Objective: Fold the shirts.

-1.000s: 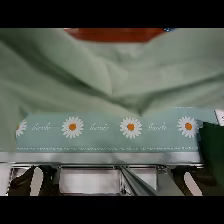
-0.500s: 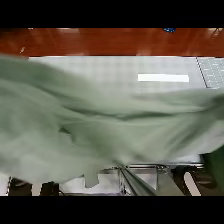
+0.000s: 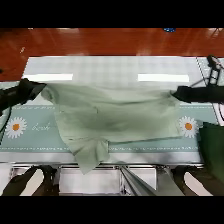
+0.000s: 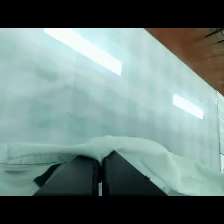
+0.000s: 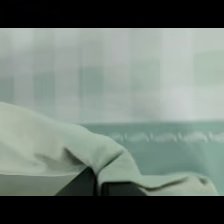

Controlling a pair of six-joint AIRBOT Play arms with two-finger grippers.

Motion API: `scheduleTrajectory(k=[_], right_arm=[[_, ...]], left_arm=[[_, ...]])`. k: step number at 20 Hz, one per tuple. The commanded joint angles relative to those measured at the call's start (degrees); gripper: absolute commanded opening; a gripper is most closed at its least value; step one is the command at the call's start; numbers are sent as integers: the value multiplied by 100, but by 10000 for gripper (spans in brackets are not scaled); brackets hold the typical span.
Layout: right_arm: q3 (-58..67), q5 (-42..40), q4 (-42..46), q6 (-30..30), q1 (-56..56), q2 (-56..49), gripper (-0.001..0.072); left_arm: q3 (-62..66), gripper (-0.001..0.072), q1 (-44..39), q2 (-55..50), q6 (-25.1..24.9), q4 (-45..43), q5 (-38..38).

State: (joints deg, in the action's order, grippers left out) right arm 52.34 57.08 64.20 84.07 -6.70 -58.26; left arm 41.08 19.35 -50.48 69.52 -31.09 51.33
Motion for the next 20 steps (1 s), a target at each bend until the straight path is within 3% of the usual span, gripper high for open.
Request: scheduleTrajectory(k=[1,6,7,8,9,10,11,14,16,18,20], right_arm=[[920,-566,-758,-184,0,-1880,32],[2310,-446,-2157,-107,-28,-3351,34],[2522,-446,-2306,-66,-35,-3449,153],[2675,-433,-2374,-66,-46,-3475,360],[2813,-407,-2321,-125,-74,-3460,411],[2946,-264,-2295,-155,-138,-3447,411],[3097,0,-2271,-164,-256,-3429,411],[3270,1405,-2208,-70,-896,-3283,405],[3180,2465,-1456,-264,-1266,-3108,405],[2494,2393,-354,-37,-1427,-2605,405],[1257,1561,-313,-31,-1537,-1899,406]], left_arm=[[706,19,-310,-1947,-610,562,-520],[2618,18,-439,-3764,-713,566,566],[2883,19,-437,-3875,-710,564,739],[3075,80,-437,-3904,-715,555,824],[3230,337,-437,-3899,-710,496,909],[3368,510,-402,-3895,-682,356,1150],[3539,511,-313,-3895,-540,22,1510],[3617,508,68,-3674,608,-1547,2339],[3209,508,323,-3156,662,-2103,2332],[2323,508,603,-2452,649,-2188,2028],[1056,508,778,-1779,127,-2188,1814]])
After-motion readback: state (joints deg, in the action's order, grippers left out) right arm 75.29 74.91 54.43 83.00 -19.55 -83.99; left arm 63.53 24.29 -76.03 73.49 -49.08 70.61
